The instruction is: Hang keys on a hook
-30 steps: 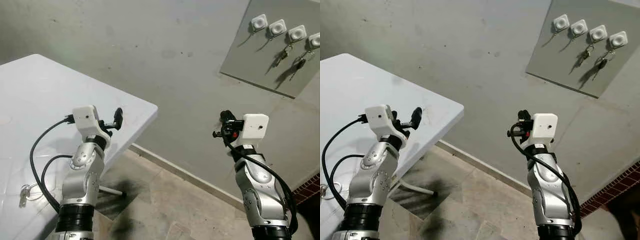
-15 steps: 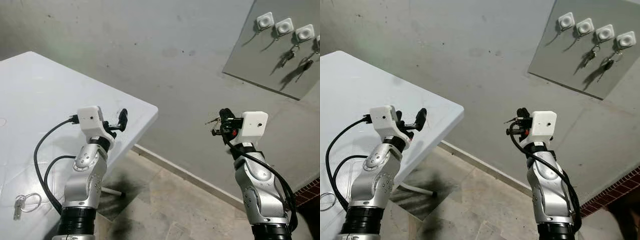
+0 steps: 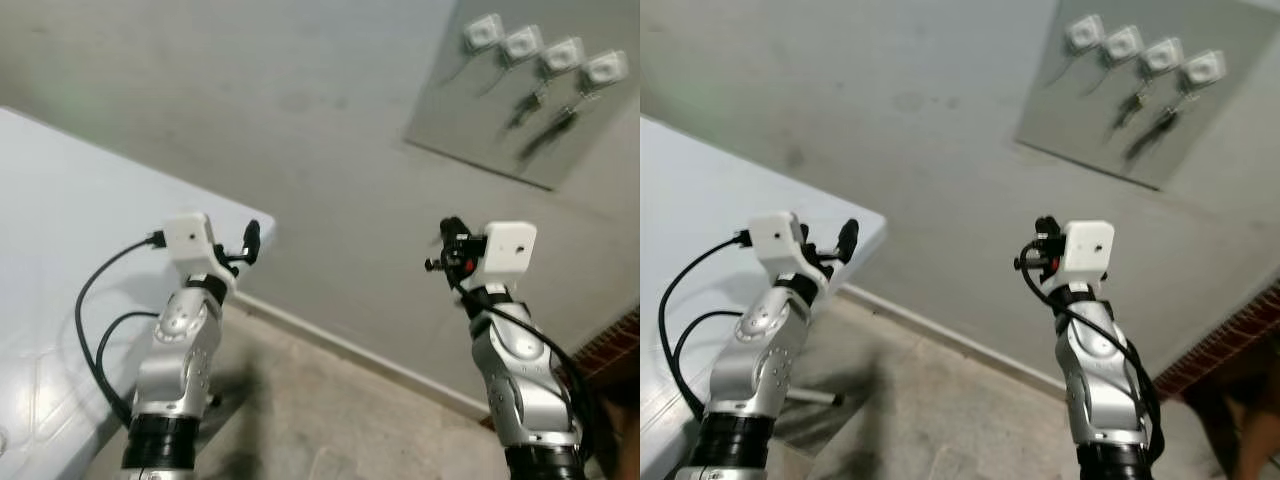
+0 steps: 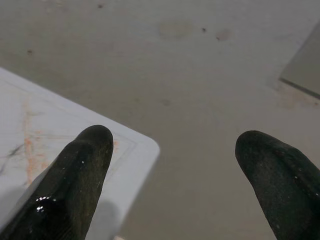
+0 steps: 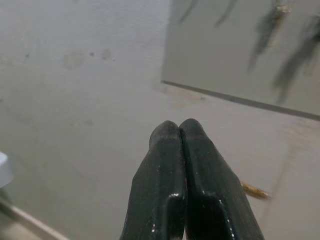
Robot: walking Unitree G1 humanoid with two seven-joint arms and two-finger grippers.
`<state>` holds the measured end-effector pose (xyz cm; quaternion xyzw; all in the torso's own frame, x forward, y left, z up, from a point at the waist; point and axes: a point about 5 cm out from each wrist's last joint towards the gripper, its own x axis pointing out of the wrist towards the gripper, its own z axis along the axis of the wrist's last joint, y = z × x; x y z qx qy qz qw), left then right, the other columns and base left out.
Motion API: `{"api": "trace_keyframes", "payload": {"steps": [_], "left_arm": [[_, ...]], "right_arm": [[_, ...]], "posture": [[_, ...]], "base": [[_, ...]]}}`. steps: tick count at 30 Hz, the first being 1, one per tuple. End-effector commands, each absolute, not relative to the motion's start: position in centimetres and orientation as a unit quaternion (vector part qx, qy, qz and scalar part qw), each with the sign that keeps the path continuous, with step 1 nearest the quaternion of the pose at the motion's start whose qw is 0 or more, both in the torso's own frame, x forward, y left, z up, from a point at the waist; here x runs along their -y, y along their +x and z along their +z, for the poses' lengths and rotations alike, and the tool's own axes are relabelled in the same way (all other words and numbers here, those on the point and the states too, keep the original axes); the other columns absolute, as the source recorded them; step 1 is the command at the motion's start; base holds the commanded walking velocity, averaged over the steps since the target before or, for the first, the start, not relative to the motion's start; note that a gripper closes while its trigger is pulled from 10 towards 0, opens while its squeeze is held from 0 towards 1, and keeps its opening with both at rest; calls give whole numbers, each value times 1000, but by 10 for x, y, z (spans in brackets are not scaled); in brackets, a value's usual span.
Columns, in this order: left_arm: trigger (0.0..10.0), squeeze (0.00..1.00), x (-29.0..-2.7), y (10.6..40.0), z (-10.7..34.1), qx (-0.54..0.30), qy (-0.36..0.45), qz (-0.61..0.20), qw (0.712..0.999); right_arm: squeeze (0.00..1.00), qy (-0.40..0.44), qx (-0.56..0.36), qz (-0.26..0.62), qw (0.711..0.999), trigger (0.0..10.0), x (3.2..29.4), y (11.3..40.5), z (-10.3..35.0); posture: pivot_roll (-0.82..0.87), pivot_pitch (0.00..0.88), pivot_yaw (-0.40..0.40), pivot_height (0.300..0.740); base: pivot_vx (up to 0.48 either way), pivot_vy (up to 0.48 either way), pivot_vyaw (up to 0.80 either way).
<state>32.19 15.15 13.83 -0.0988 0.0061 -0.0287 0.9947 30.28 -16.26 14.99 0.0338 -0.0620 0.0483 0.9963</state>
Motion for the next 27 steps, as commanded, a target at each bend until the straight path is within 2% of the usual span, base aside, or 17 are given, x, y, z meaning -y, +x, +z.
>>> {"api": "trace_keyframes", "payload": {"steps": [1, 27], "left_arm": [[10000, 0, -152, 323, 142, -4, -91, -25, 996], [10000, 0, -152, 323, 141, -6, -81, -26, 996]], "right_arm": [[0, 27, 69, 45, 996, 10000, 164, 303, 154], [0, 27, 68, 41, 997, 10000, 165, 303, 153]], "posture": [[-50, 0, -81, 740], [-49, 0, -81, 740]], "base": [[0, 0, -663], [0, 0, -614]]}}
